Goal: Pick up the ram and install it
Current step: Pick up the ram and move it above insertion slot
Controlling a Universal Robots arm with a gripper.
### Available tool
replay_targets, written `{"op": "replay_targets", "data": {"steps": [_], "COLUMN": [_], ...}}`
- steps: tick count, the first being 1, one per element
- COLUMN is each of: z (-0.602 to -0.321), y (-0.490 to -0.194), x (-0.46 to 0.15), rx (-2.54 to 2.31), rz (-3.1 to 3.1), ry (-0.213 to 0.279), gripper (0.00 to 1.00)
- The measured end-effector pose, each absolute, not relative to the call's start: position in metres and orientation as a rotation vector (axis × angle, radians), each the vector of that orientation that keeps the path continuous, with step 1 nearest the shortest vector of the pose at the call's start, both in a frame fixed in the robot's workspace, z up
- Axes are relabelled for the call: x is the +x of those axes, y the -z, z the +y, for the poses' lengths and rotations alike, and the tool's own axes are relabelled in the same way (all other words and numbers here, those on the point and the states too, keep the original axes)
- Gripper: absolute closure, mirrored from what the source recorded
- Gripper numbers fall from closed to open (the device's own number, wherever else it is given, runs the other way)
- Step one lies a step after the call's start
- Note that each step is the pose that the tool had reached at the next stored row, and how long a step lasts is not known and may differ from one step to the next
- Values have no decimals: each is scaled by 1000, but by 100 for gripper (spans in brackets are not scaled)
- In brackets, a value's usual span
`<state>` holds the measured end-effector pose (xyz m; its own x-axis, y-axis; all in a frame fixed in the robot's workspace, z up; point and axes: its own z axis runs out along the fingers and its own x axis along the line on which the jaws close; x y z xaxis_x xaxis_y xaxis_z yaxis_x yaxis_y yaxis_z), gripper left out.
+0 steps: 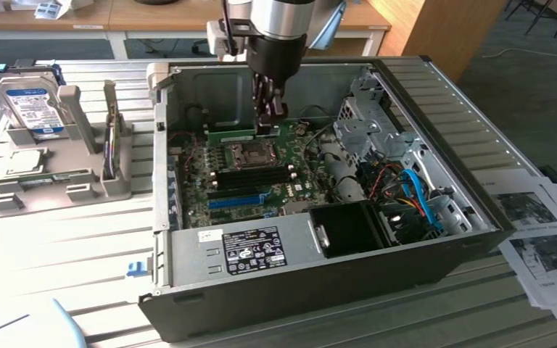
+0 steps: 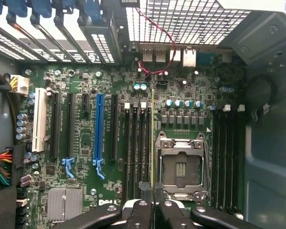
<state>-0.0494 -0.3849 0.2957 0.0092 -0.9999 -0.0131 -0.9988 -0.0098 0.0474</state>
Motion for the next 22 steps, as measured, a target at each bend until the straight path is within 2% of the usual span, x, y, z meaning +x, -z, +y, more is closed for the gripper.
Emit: {"op": "replay_targets", "data": {"steps": [22], "z": [-385], "y": [-287], "x": [-41], "rx": [2214], "rz": [-2194], "ry": [67], "gripper": [89]}}
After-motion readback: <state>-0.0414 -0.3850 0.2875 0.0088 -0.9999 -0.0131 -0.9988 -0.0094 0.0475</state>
